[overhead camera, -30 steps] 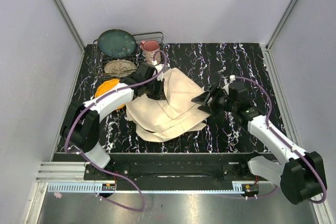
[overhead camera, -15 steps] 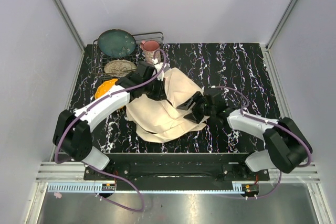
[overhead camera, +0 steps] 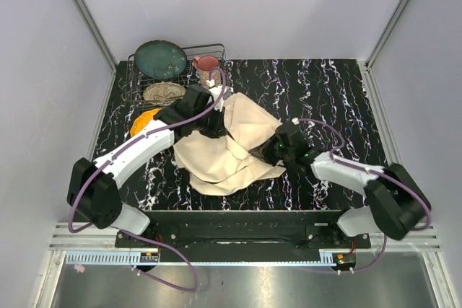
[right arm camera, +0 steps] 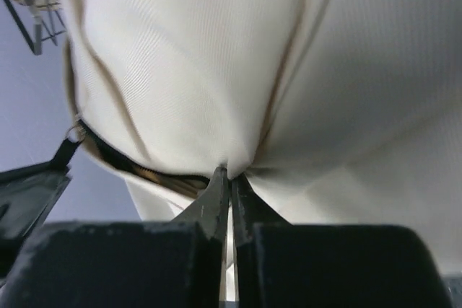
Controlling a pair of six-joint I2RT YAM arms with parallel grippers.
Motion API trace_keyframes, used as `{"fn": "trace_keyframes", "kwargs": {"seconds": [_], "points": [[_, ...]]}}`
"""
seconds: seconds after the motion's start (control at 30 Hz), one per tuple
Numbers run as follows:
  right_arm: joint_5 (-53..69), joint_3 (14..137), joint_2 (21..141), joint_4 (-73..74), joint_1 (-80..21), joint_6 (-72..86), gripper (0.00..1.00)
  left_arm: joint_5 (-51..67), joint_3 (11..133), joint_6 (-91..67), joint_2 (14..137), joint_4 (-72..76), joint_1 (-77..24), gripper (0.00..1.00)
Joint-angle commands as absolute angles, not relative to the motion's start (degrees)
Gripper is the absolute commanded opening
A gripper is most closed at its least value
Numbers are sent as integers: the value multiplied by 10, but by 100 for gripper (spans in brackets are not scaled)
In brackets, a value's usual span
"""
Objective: Pack the student bag
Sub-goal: Unzip the student bag at the center of the board.
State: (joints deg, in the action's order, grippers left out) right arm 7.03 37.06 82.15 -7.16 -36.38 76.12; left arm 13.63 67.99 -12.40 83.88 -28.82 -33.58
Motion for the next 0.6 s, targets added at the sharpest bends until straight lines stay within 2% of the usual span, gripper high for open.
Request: {"fn": "trace_keyframes", "kwargs": {"seconds": [0.0,0.2,0.57], "points": [[-54,374,706,-15,-340,708,0,105,695,-109,796,-292,-344,0],[52,368,615,82,-195,599,0,92,707,-101,830,-280,-334,0],[110,417,662,152,-77,476,0,51,664,-135,930,-229,-267,0]]}}
